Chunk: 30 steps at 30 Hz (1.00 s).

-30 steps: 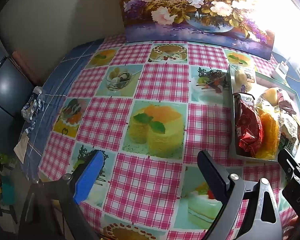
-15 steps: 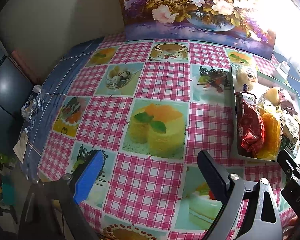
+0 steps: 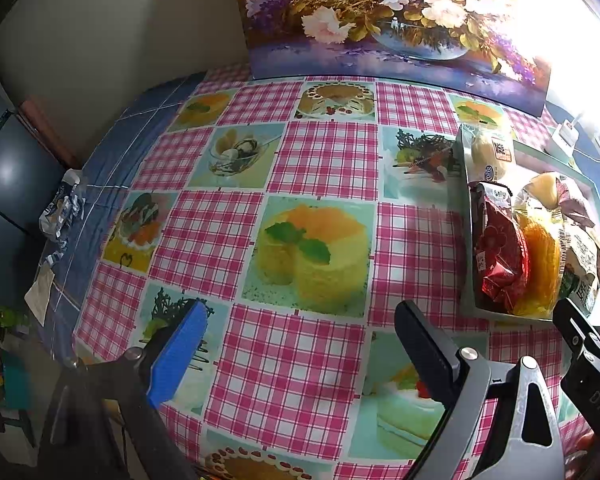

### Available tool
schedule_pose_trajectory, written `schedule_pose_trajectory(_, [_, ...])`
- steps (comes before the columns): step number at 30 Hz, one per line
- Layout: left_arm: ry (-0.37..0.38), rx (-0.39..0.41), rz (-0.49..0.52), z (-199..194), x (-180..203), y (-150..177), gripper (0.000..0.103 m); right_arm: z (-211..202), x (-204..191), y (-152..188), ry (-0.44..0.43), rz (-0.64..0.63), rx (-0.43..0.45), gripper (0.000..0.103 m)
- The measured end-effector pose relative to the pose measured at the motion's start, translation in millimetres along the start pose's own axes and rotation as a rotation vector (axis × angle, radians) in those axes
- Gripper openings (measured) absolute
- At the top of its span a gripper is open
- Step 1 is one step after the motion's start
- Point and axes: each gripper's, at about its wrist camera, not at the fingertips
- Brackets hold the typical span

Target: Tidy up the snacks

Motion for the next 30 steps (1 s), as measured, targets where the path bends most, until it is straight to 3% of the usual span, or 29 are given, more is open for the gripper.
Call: schedule_pose_trajectory(30, [-0.002,-0.001,-0.004,1.3,0.8,0.0,0.095,2.6,-3.5,0.4,0.002,-0.021,-0.005,0.103])
Point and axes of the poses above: each gripper's, at about its wrist camera, not at the fingertips, and z roughly the way its jaws point, x to its right, y to its underside, and after that the axes turned 14 degrees about y, right-handed
